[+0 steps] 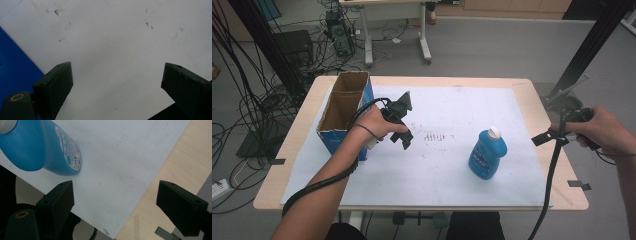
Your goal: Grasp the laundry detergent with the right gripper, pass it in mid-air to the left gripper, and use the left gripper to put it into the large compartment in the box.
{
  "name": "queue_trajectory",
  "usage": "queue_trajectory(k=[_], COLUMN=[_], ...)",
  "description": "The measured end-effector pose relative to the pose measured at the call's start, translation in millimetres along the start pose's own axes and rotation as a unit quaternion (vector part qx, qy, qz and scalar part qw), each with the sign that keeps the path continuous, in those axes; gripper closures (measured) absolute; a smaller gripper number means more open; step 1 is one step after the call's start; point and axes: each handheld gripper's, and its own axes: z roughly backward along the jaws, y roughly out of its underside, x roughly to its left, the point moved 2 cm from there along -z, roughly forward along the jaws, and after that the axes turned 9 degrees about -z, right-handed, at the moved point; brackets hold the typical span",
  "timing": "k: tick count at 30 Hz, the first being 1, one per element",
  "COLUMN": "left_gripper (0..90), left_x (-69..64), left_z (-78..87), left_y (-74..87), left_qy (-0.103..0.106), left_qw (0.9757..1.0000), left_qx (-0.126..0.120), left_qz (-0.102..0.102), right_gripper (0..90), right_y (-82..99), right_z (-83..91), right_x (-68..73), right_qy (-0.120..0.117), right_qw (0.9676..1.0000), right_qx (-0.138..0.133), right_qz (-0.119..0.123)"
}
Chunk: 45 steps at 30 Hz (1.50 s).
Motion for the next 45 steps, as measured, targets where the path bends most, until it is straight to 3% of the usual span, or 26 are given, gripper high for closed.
queue_trajectory(k=[7, 10, 27, 45], left_gripper=[10.6, 10.6, 10.6, 10.6], left_x=[-0.6, -1.2, -4.2, -11.5], left_z=[-1.1, -2.3, -15.1, -20.5], left_y=[2.5, 4.4, 10.8, 11.0], left_qy=[0.0, 0.01, 0.017, 0.02], left_qw=[1.0, 0.9999, 0.9998, 0.9998], left_qx=[0.0, -0.004, 0.0, 0.004], left_qz=[0.004, 0.005, 0.005, -0.009], right_gripper=[14.4, 14.4, 14.6, 14.4], right_y=[8.5, 14.3, 37.7, 54.5], right_z=[-7.3, -14.4, -41.9, -66.4], right_x=[3.8, 6.2, 15.9, 18.9], right_qy=[-0.001, 0.002, -0.02, -0.028], right_qw=[1.0, 0.9999, 0.9997, 0.9996], right_qx=[0.001, 0.006, 0.008, 0.006], right_qz=[0.005, 0.01, 0.009, 0.0])
